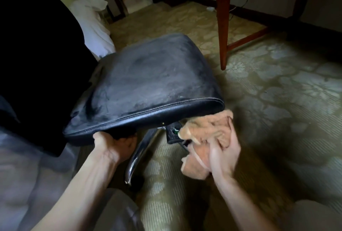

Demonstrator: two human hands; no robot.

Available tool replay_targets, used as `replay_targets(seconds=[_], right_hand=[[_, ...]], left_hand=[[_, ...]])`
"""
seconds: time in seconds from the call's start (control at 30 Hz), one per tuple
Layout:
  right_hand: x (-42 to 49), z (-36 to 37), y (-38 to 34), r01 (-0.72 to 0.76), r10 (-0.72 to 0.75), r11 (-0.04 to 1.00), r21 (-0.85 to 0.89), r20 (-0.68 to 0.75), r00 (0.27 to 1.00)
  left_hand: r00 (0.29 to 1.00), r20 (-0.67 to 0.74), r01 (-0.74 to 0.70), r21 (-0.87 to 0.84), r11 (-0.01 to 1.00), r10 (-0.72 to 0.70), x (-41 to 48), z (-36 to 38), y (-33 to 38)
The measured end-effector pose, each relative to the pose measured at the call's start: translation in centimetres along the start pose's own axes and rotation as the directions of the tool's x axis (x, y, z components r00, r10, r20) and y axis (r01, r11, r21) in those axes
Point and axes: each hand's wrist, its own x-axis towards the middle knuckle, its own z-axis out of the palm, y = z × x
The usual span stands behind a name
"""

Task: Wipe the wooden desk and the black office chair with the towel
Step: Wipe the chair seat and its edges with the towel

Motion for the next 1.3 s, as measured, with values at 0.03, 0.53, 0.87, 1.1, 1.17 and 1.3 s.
replay_targets(seconds=[0.03, 0.53, 0.87, 1.1, 1.17, 1.3], right_hand=[[0.1, 0.6, -0.6, 0.002, -0.002, 0.999, 0.039, 0.010, 1.000], [-1.1, 5.6, -5.8, -0.300, 0.302, 0.952, 0.062, -0.024, 0.953], [-5.3, 8.7, -8.4, -0.068, 0.086, 0.968, -0.242, 0.066, 0.994], [-6.5, 12.8, -14.1, 0.607, -0.418, 0.615, -0.503, 0.445, 0.792], [-6.4, 13.6, -14.4, 0.786, -0.525, 0.361, -0.502, 0.587, 0.616], [-6.5, 15.2, -12.6, 0.926, -0.468, 0.026, -0.378, 0.814, 0.345]], left_hand=[[1.000, 0.006, -0.003, 0.006, 1.000, 0.003, -0.2, 0.2, -0.3], [0.993, 0.092, -0.065, -0.030, 0.997, 0.067, -2.3, 2.1, -4.4], [0.966, 0.252, -0.088, 0.078, 0.993, 0.065, -1.8, -1.1, -6.0], [0.939, 0.336, -0.041, -0.091, 0.995, 0.070, -1.1, -6.0, -3.1], [0.922, 0.368, -0.051, -0.190, 0.981, 0.120, -0.2, -6.9, -2.4], [0.873, 0.452, -0.069, -0.258, 0.964, 0.184, 0.7, -7.7, -2.2]])
